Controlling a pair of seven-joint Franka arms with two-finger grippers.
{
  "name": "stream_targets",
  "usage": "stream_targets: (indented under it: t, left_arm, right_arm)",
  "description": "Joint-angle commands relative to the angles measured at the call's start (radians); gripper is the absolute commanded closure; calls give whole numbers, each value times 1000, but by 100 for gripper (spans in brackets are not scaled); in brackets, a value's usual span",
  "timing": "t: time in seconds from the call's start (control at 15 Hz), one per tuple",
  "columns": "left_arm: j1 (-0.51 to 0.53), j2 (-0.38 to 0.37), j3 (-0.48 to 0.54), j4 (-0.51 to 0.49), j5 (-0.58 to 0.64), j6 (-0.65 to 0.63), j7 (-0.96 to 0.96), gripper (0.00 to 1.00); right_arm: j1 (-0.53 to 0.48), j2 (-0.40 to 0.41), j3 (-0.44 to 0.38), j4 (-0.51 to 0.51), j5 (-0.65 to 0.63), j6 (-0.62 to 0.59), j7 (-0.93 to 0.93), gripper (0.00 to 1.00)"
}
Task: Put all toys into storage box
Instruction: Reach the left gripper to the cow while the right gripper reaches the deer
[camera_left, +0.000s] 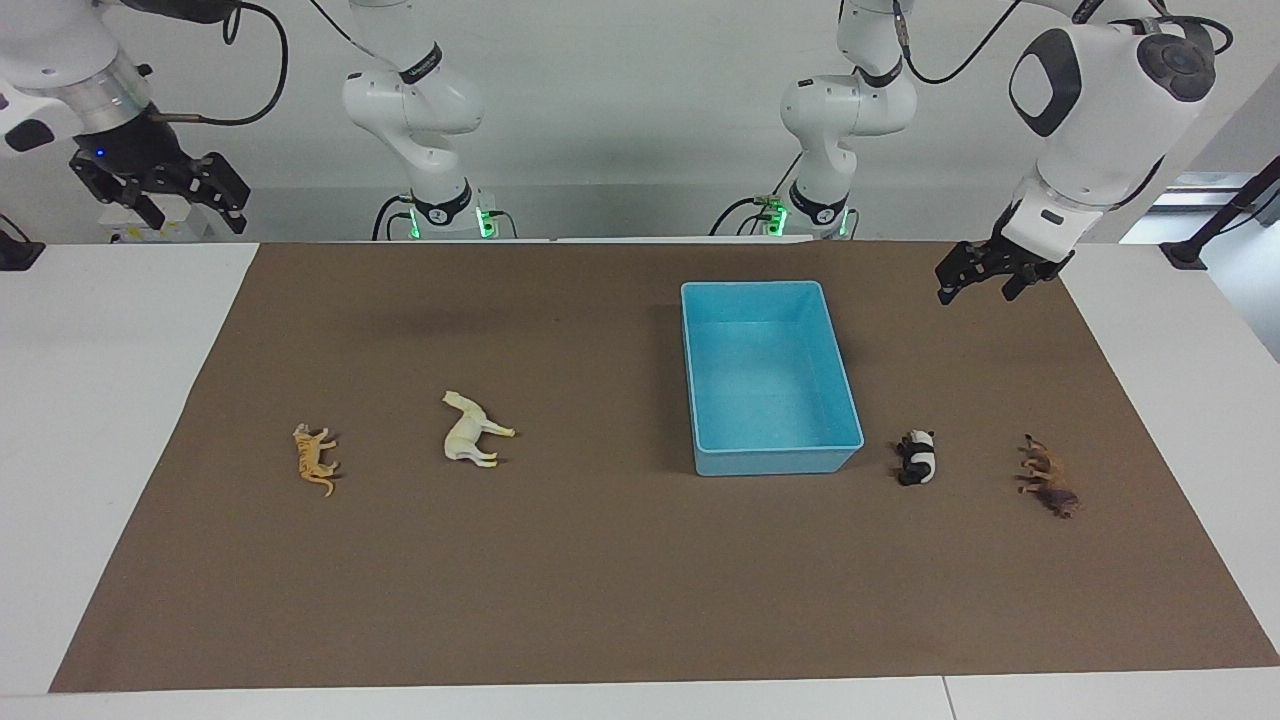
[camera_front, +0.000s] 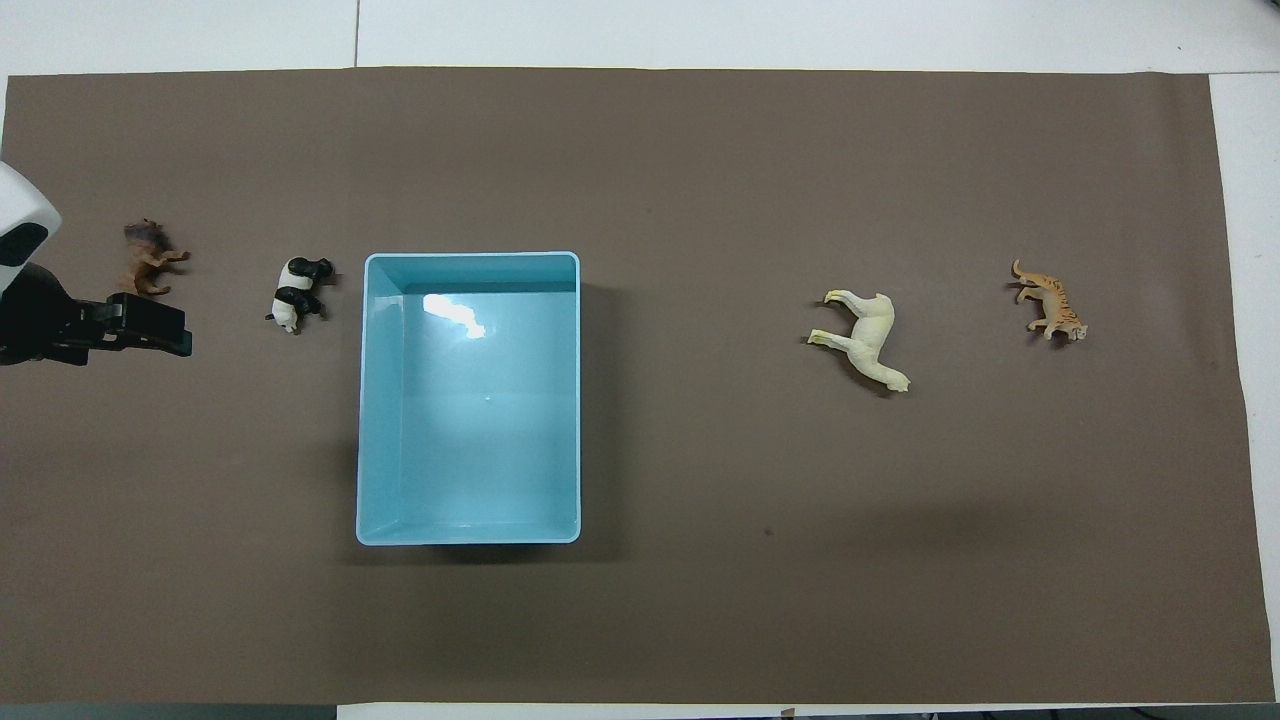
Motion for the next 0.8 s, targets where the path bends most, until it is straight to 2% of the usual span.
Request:
stream_targets:
  t: [0.0, 0.47, 0.73]
  left_arm:
    - [-2, -26, 5, -28, -6, 18, 8, 0]
    - [-2, -26, 5, -28, -6, 16, 8, 0]
    - [-16, -26, -1, -28, -6, 12, 6, 0]
  right_arm:
    - [-23, -7, 12, -1, 2, -16, -29, 0]
    - [-23, -22, 3, -21, 1, -16, -18, 0]
    - [-25, -65, 3, -116, -13, 3, -31, 0]
